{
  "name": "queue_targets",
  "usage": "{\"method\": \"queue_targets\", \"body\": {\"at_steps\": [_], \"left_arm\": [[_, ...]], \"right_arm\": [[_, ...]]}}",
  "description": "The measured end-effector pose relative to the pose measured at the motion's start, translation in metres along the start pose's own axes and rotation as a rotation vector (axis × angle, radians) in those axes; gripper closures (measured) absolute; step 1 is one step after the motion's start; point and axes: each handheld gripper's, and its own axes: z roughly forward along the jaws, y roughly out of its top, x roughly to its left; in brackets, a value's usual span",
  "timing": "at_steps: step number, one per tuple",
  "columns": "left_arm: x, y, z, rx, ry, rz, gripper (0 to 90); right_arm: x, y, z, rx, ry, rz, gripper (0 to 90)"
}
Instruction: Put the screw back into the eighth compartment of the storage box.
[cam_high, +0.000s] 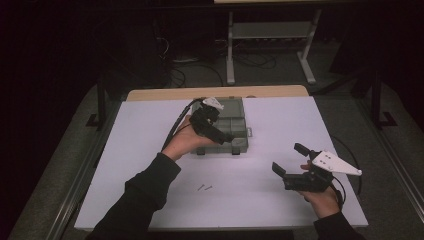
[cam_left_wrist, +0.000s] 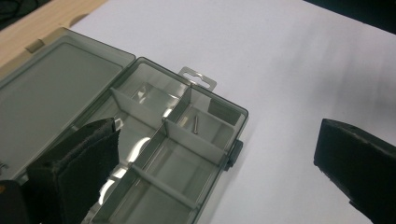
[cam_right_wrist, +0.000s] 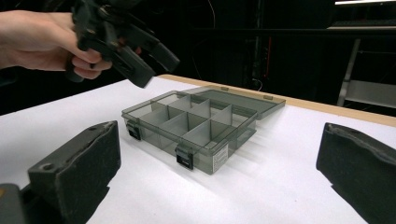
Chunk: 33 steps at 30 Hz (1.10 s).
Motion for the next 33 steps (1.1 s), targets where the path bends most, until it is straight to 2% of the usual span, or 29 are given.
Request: {"method": "queue_targets", "body": {"at_steps": [1, 3, 4, 12, 13, 21, 23, 26, 28, 31, 33], "left_arm": [[0.001, -0.002, -0.004, 0.009, 0.002, 0.011, 0.0], [0.000, -0.003, -0.006, 0.002, 0.006, 0.008, 0.0], [-0.001, -0.005, -0.009, -0.006, 0.007, -0.005, 0.0], [-0.006, -0.026, -0.034, -0.005, 0.027, -0.004, 0.0], [-0.007, -0.028, -0.035, -0.018, 0.029, -0.018, 0.0], [-0.016, -0.047, -0.054, -0.045, 0.042, -0.039, 0.0], [-0.018, -0.052, -0.057, -0.041, 0.043, -0.027, 0.0], [-0.023, -0.059, -0.061, -0.053, 0.041, -0.040, 0.0], [-0.025, -0.063, -0.065, -0.055, 0.049, -0.025, 0.0], [-0.030, -0.070, -0.069, -0.061, 0.056, -0.035, 0.3], [-0.031, -0.072, -0.070, -0.065, 0.058, -0.040, 3.6]], "right_arm": [[0.000, 0.000, 0.000, 0.000, 0.000, 0.001, 0.0], [0.000, 0.000, 0.000, 0.000, 0.000, 0.000, 0.0], [0.000, 0.000, 0.000, 0.000, -0.001, 0.000, 0.0], [0.000, 0.000, 0.000, 0.000, -0.001, -0.002, 0.0], [0.000, 0.000, 0.000, 0.000, -0.001, -0.003, 0.0], [0.000, 0.000, 0.001, 0.001, -0.002, -0.004, 0.0], [0.000, 0.000, 0.001, 0.002, -0.002, -0.005, 0.0], [0.000, 0.000, 0.001, 0.001, -0.002, -0.005, 0.0], [0.000, 0.000, 0.001, 0.001, -0.003, -0.005, 0.0], [0.000, 0.000, 0.001, 0.003, -0.003, -0.007, 0.0], [0.000, 0.000, 0.001, 0.003, -0.003, -0.008, 0.0]]}}
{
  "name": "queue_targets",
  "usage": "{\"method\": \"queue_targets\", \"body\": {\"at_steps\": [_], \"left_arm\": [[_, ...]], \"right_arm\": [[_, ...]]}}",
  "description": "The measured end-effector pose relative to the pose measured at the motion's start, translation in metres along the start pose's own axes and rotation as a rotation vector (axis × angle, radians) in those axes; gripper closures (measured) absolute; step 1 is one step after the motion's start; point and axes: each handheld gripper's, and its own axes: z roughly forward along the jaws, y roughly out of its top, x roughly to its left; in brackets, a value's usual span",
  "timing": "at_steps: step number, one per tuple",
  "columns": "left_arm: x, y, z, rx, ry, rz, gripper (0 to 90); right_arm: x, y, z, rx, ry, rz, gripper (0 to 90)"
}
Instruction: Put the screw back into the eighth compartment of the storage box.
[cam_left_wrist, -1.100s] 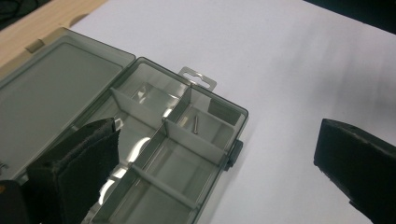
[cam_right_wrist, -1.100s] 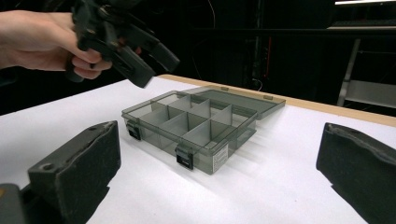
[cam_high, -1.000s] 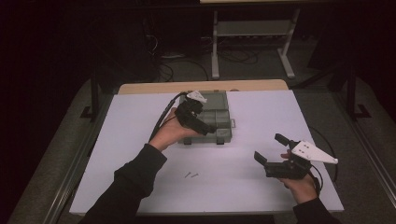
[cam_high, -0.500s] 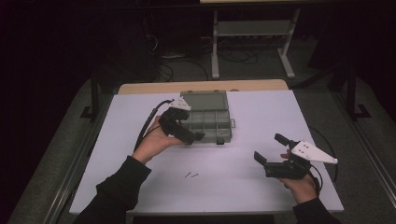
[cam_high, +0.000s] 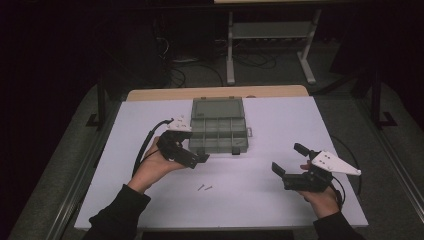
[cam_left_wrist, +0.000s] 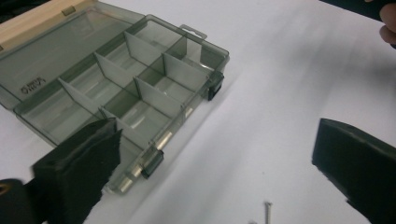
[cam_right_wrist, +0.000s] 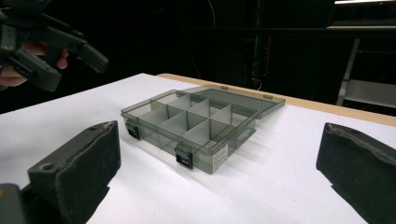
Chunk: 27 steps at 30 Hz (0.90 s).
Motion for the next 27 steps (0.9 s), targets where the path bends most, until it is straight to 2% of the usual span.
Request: {"method": "queue_targets", "body": {"at_steps": [6, 11, 17, 22, 27], "left_arm": [[-0.006, -0.017, -0.004, -0.012, 0.001, -0.021, 6.8], [-0.009, -0.029, -0.007, -0.027, 0.011, -0.041, 14.1], [-0.007, -0.040, -0.005, -0.001, -0.006, -0.067, 24.7], [-0.008, -0.045, 0.002, 0.041, -0.031, -0.093, 36.5], [-0.010, -0.049, 0.011, 0.092, -0.046, -0.088, 47.4]], "right_arm": [[0.000, 0.000, 0.000, 0.000, 0.000, 0.002, 0.0], [0.000, 0.000, 0.000, 0.001, -0.001, 0.000, 0.0], [0.000, 0.000, 0.000, 0.001, -0.002, -0.002, 0.0], [0.001, 0.000, 0.000, 0.004, -0.001, -0.004, 0.0], [0.001, 0.000, 0.000, 0.003, 0.000, -0.004, 0.0]]}}
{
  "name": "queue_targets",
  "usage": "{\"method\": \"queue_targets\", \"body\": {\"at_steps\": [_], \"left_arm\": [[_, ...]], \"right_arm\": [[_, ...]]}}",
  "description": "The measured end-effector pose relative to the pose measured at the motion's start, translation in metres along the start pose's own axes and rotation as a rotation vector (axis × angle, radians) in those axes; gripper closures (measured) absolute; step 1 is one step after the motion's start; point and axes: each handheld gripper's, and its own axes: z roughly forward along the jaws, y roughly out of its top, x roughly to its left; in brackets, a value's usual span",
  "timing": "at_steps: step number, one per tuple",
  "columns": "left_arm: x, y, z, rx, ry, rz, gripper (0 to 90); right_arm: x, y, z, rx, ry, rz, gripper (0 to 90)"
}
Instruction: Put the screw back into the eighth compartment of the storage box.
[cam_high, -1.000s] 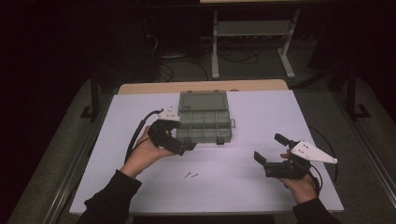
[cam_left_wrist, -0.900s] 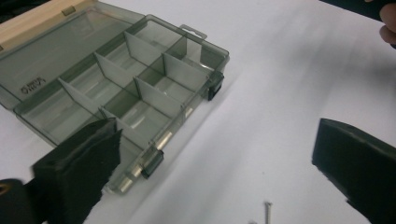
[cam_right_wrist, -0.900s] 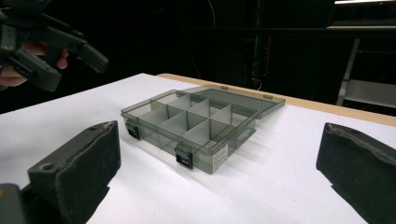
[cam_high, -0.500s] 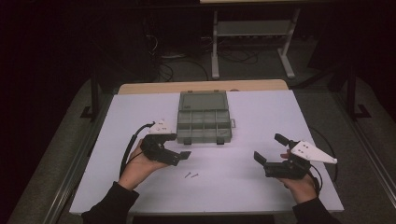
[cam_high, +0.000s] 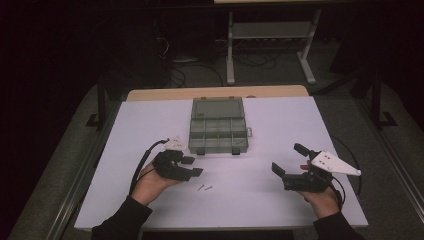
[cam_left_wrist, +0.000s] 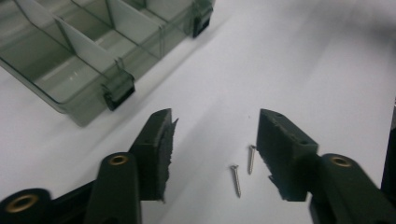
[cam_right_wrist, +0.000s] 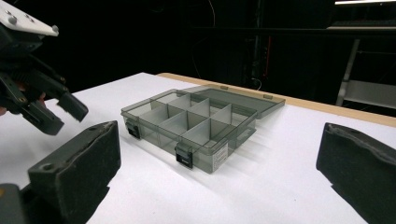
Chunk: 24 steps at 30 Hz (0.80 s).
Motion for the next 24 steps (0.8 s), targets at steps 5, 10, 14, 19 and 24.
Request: {"method": "queue_targets", "body": {"at_steps": [5, 10, 14, 19, 24], "left_arm": [[0.000, -0.004, 0.008, 0.037, -0.014, -0.016, 56.4], [-0.002, -0.005, 0.013, 0.093, -0.036, -0.002, 64.8], [-0.003, -0.007, 0.018, 0.135, -0.054, 0.004, 70.3], [-0.006, -0.009, 0.025, 0.164, -0.064, 0.006, 76.5], [-0.007, -0.011, 0.027, 0.198, -0.071, 0.016, 80.5]], "right_arm": [[0.000, 0.000, 0.000, 0.001, -0.001, -0.001, 0.0], [0.000, 0.000, 0.000, 0.002, -0.002, 0.000, 0.0], [0.000, 0.000, 0.000, 0.002, -0.002, -0.001, 0.0], [0.000, 0.000, 0.000, 0.000, -0.002, -0.001, 0.0], [0.000, 0.000, 0.000, -0.001, -0.002, -0.001, 0.0]]}}
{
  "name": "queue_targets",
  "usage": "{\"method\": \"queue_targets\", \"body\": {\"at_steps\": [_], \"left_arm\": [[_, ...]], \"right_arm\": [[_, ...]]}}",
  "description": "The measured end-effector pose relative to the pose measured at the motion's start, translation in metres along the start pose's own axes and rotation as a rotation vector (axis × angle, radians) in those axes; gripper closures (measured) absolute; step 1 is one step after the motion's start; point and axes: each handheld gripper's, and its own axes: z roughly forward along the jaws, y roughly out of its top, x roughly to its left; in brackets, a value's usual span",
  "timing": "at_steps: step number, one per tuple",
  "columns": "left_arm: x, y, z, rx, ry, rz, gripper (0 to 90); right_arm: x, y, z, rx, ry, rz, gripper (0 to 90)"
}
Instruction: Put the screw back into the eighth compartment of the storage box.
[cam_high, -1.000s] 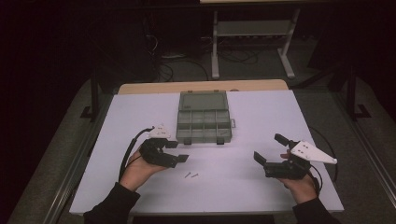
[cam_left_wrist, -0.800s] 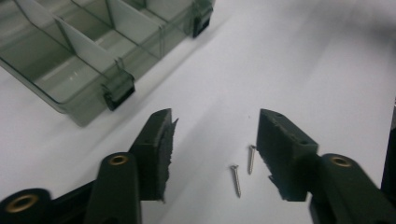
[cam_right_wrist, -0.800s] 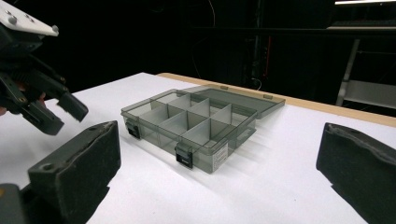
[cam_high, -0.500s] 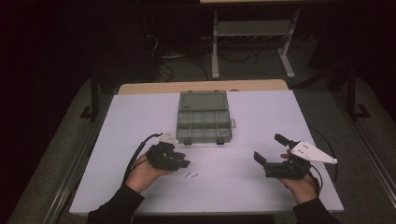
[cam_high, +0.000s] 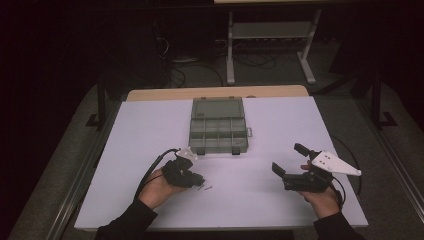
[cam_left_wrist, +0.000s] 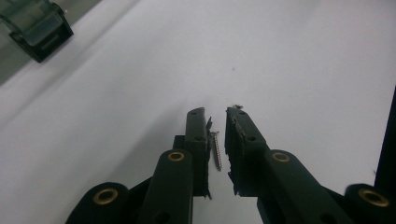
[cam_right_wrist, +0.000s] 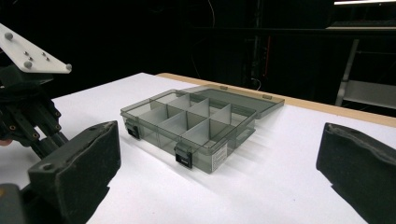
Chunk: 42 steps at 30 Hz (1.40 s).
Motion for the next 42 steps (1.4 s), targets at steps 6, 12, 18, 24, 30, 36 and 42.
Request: {"method": "queue_targets", "body": {"at_steps": [6, 12, 18, 24, 30, 36, 42], "left_arm": [[-0.001, 0.000, 0.005, 0.030, -0.012, 0.012, 83.0], [-0.001, -0.002, 0.012, 0.053, -0.020, 0.010, 84.3], [0.000, -0.002, 0.012, 0.062, -0.018, 0.011, 85.6], [0.000, -0.002, 0.013, 0.066, -0.011, 0.021, 87.1], [0.000, -0.001, 0.013, 0.071, -0.008, 0.020, 88.0], [0.001, -0.001, 0.012, 0.066, -0.013, 0.012, 88.1], [0.001, 0.002, 0.006, 0.046, -0.021, 0.004, 88.1]], "right_arm": [[0.000, 0.000, 0.000, 0.000, 0.001, 0.000, 0.0], [0.000, 0.000, 0.000, -0.002, 0.000, -0.001, 0.0], [0.000, 0.000, 0.000, -0.003, 0.000, 0.001, 0.0], [0.000, 0.000, 0.000, -0.003, 0.000, 0.000, 0.0], [0.000, 0.000, 0.000, -0.004, 0.000, 0.001, 0.0], [0.000, 0.000, 0.000, -0.004, 0.001, 0.001, 0.0], [0.000, 0.000, 0.000, -0.004, 0.001, 0.002, 0.0]]}}
